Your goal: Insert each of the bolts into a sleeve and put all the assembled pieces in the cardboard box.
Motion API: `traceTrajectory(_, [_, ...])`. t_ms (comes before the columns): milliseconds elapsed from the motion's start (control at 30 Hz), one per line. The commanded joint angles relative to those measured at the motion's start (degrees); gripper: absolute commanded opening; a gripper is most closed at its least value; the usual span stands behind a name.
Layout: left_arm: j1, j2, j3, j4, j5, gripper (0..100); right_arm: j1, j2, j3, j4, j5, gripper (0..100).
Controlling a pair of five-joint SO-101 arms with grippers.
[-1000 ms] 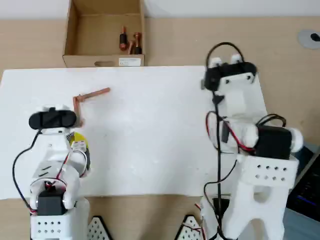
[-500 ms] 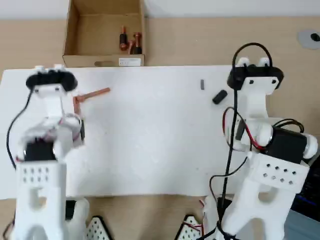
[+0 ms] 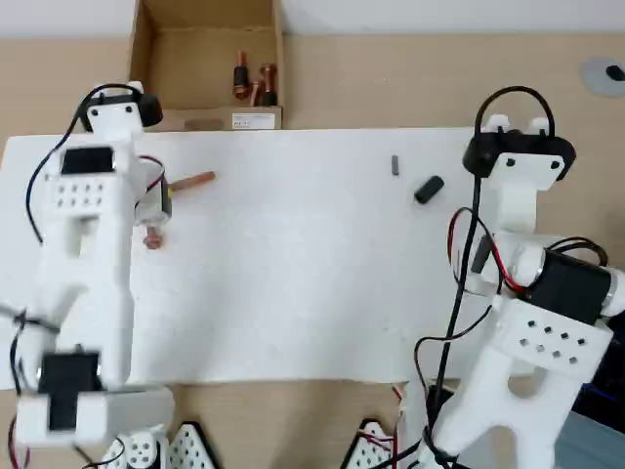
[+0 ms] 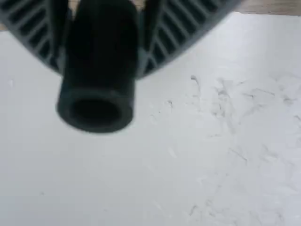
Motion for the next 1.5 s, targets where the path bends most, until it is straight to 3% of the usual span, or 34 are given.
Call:
traceTrajectory(0, [-1.23, 6.55, -9.14, 2.99, -0.26, 8, 0.66, -1.80, -0.13, 0.97, -0.44, 1.0])
traceTrajectory(367, [-1.49, 20.97, -19.52, 3.87, -0.09, 12, 0.66, -1.80, -0.13, 0.62, 0.00, 1.0])
traceTrajectory(933, [-5.80, 29.58, -20.48, 1.93, -0.26, 12, 0.57, -1.80, -0.13, 0.18, 0.09, 1.0])
traceTrajectory(1100, [-5.71, 33.27, -20.40, 0.44, 0.00, 0, 0.40, -1.80, -0.13, 0.09, 0.09, 1.0])
traceTrajectory(1300, [-6.15, 34.51, -20.66, 0.62, 0.09, 1, 0.48, -1.80, -0.13, 0.09, 0.09, 1.0])
traceTrajectory(1467, [-5.71, 31.16, -26.11, 7.82, 7.82, 1, 0.57, -1.80, -0.13, 0.09, 0.09, 1.0])
